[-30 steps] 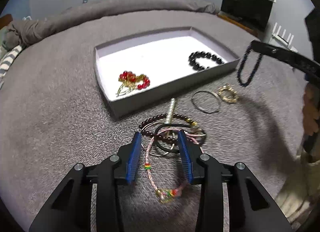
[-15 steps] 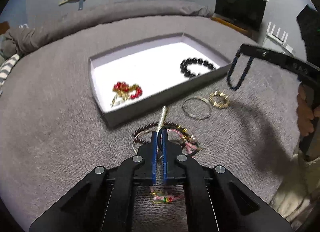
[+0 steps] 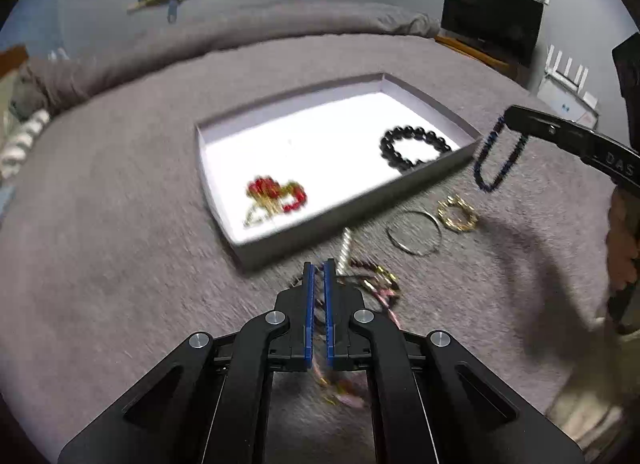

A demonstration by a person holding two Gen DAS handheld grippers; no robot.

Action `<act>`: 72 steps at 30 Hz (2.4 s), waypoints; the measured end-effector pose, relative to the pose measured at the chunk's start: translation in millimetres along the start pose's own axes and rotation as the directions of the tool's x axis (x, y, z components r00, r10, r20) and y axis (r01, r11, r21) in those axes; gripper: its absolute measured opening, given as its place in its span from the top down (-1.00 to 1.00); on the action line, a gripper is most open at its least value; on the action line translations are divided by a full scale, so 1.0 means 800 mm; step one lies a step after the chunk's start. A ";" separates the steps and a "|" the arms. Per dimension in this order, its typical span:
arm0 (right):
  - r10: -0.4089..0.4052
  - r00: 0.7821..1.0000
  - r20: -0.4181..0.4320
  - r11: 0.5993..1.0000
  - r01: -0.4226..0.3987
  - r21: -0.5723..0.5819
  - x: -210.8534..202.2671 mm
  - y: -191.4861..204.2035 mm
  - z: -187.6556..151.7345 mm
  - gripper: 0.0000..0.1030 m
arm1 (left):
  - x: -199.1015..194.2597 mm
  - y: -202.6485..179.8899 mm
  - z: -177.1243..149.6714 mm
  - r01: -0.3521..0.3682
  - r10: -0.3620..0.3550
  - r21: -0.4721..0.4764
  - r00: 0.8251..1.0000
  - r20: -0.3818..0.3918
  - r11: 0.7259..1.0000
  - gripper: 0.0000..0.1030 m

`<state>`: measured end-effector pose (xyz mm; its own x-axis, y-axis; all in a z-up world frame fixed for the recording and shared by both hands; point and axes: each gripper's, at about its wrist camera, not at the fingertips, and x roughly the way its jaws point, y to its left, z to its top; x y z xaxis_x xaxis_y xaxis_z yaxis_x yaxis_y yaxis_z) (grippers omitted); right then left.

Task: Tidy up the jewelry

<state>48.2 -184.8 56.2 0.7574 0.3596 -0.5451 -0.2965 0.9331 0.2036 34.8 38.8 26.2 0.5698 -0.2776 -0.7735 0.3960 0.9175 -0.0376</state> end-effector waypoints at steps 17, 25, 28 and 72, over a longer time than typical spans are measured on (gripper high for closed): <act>-0.001 1.000 -0.002 1.000 0.001 0.005 0.000 -0.003 0.000 0.86 | 0.026 -0.002 -0.037 0.126 -0.142 -0.130 0.983 -0.117 0.983 0.23; -0.001 1.000 -0.008 1.000 0.001 0.004 0.002 -0.003 -0.002 0.86 | 0.038 0.012 -0.024 0.150 -0.169 -0.181 0.981 -0.097 0.972 0.02; -0.003 1.000 -0.008 1.000 0.003 0.004 0.002 -0.003 -0.002 0.86 | 0.041 0.019 -0.018 0.149 -0.168 -0.198 0.982 -0.086 0.969 0.01; -0.005 0.996 0.090 1.000 0.003 0.016 0.054 -0.001 0.069 0.86 | 0.000 0.008 0.125 0.019 -0.013 -0.042 0.990 0.140 0.999 0.94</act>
<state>112.9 -170.0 77.2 0.8079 0.3545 -0.4707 -0.2846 0.9342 0.2151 109.4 16.4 89.0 0.6594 -0.3270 -0.6770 0.3766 0.9230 -0.0789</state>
